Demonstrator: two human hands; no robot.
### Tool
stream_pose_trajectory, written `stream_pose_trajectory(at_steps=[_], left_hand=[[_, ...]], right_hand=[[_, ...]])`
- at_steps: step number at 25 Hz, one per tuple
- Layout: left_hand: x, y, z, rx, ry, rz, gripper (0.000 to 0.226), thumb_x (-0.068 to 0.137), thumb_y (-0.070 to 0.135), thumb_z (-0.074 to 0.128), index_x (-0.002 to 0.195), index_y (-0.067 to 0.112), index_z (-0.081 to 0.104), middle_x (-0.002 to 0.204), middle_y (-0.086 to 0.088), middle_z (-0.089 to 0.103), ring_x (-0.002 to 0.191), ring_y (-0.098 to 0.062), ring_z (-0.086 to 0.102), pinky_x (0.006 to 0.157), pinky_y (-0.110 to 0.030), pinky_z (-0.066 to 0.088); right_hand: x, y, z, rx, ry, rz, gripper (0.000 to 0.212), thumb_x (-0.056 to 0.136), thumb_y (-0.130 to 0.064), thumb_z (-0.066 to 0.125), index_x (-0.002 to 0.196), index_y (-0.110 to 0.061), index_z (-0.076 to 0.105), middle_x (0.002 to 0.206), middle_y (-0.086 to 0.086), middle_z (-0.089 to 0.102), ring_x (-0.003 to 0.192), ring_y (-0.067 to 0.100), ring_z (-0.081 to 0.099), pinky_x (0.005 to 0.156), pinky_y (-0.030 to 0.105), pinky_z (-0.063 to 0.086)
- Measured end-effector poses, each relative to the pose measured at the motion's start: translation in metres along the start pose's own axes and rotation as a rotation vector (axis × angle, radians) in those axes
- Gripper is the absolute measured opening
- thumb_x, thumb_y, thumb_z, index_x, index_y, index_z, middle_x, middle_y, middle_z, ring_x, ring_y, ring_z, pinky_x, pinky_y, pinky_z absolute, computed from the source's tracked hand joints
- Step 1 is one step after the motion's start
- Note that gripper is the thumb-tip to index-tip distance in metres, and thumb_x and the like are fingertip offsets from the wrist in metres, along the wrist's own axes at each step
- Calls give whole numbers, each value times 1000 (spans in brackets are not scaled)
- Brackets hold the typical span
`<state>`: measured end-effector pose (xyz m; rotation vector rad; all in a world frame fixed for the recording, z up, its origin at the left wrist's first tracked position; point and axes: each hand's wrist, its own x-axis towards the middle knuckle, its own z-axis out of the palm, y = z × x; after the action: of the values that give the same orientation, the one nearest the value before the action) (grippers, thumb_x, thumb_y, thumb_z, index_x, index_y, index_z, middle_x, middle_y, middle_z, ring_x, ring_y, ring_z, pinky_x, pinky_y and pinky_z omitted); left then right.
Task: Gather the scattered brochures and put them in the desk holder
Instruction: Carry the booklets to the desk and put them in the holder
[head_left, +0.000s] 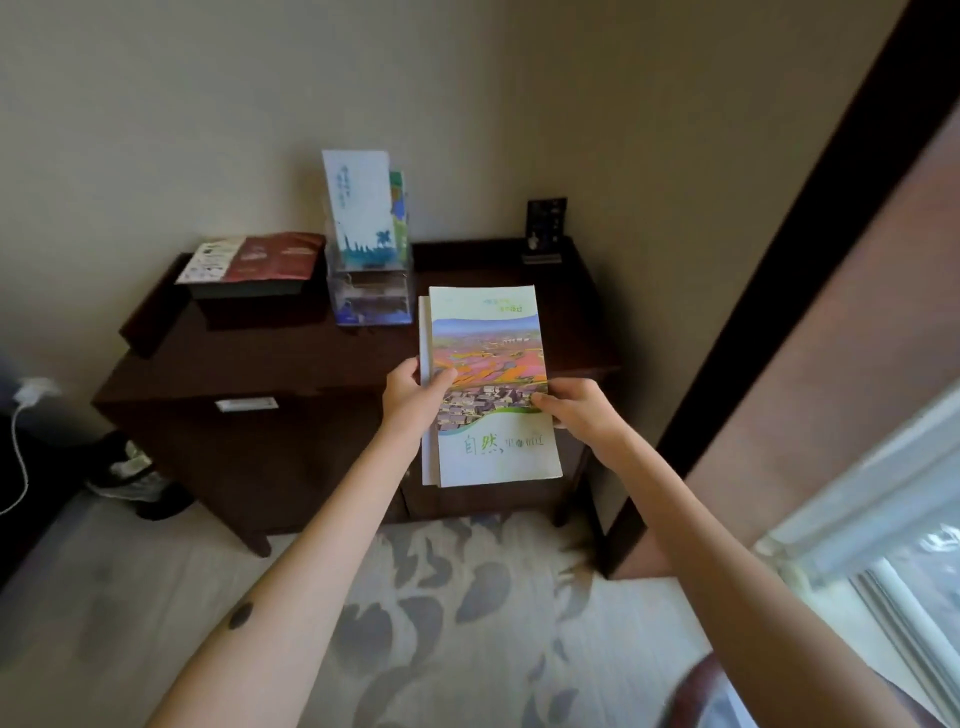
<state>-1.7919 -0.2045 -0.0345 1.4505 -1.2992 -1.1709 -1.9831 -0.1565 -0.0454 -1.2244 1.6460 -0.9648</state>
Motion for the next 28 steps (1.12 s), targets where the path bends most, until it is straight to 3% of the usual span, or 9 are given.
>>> stream_pose_trajectory(at_steps=[6,9,12,15,17,21,24,26,28], left_hand=[[100,-25,-33,3,1,-75,32,85,21,64,113,4,58,105,-10,65,99,-25,62,90,-42,50],[157,-41,-23,15,-22,-107,25,85,21,64,104,4,59,91,-7,63,88,-24,61,78,-37,51],[214,-48,-5,58,-51,-127,18,85,21,64,95,8,56,80,-2,56,78,-20,54,62,-26,42],[272,-53,14,91,-73,-163,16,85,19,64,94,8,57,89,-6,59,79,-20,55,64,-27,42],[302,-57,26,116,-85,-201,19,85,18,65,98,6,59,91,-6,59,82,-19,55,69,-29,41],[352,-70,42,174,-119,-266,12,84,17,65,84,9,56,76,-1,55,80,-21,53,72,-31,39],[372,-80,47,197,-151,-288,13,82,12,67,84,2,59,70,0,55,74,-19,55,65,-27,41],[385,-86,52,229,-179,-297,13,80,12,69,79,2,59,71,-3,57,70,-18,56,59,-23,41],[396,-95,58,281,-211,-315,16,79,14,69,78,0,61,82,-14,63,82,-25,59,66,-31,46]], right_hand=[[93,-20,51,-16,-32,75,9,92,-10,55,91,-10,64,106,20,68,107,38,61,95,54,47],[151,-12,59,-61,-33,139,10,91,-9,56,89,-5,65,107,27,66,101,39,62,93,50,50],[217,1,59,-101,-44,183,12,91,-8,55,86,-2,64,105,30,64,86,33,64,81,40,52],[282,15,57,-134,-54,249,18,91,-8,55,99,6,63,110,29,64,107,42,60,95,53,47],[314,23,56,-147,-62,307,18,90,-7,55,98,8,63,109,31,64,108,45,58,97,54,45],[365,36,59,-194,-98,378,19,91,-11,55,96,6,62,106,27,65,101,40,62,84,45,50],[381,45,63,-255,-133,427,25,91,-14,55,100,8,63,92,27,63,79,26,55,71,32,39],[390,50,63,-281,-130,458,26,91,-14,55,100,8,64,81,17,55,74,22,48,67,30,34],[395,55,64,-316,-125,487,23,91,-14,55,97,6,65,78,12,53,71,21,46,62,29,34]])
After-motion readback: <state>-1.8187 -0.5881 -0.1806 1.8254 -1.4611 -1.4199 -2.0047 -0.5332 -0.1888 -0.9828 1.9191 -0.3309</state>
